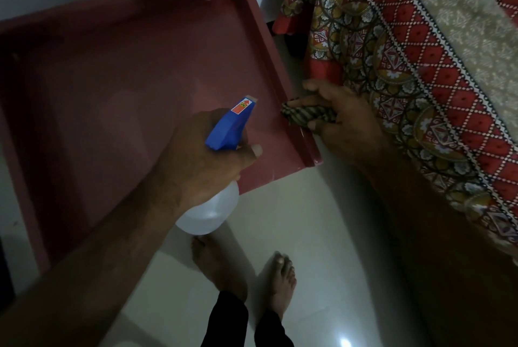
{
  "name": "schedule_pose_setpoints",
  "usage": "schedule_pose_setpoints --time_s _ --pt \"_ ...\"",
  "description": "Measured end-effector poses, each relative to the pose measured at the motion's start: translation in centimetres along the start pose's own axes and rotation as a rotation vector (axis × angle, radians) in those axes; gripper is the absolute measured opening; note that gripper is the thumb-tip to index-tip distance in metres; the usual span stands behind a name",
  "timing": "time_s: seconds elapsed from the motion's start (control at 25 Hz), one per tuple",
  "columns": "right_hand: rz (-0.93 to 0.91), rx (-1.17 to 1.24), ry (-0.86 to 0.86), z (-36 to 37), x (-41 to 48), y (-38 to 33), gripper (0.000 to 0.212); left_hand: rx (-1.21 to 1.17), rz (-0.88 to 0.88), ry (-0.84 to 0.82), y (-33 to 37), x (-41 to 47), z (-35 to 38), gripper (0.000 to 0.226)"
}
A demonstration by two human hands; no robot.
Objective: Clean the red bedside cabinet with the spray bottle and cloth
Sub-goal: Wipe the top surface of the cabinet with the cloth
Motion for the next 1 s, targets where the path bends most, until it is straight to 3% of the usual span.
schedule_pose_setpoints --time_s 0.2,0.36,0.56,0.8,1.0 --pt "-0.049 0.034 0.033 -0.6 1.7 -1.3 0.071 -0.016 -0.044 0.032 -0.4 -1.5 1.1 0.031" --pt "0.035 0.007 0.027 0.0 -2.0 0.8 0.071 -0.023 -0.051 0.063 -0.4 -2.2 1.4 0.029" --pt "-0.071 -0.014 0.036 -0.5 0.0 -0.8 0.071 0.003 -0.059 0.074 -0.6 -3.1 2.3 0.03" --pt "0.007 -0.019 0.042 0.3 -4.5 2.0 0.07 -0.053 -0.076 0.08 -0.7 -4.1 3.4 0.031" --pt "-0.039 0.024 -0.003 -0.1 -1.5 0.6 0.073 -0.055 -0.068 0.072 -1.0 -4.6 3.7 0.038"
Point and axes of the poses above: each hand's wrist, its own x-axis towards the middle knuckle, its own z-axis out of the palm, y = z × x, the point moved 6 cm from there along x, towards the middle knuckle, and after that the axes turned 13 degrees about z, right-handed, at the moved point
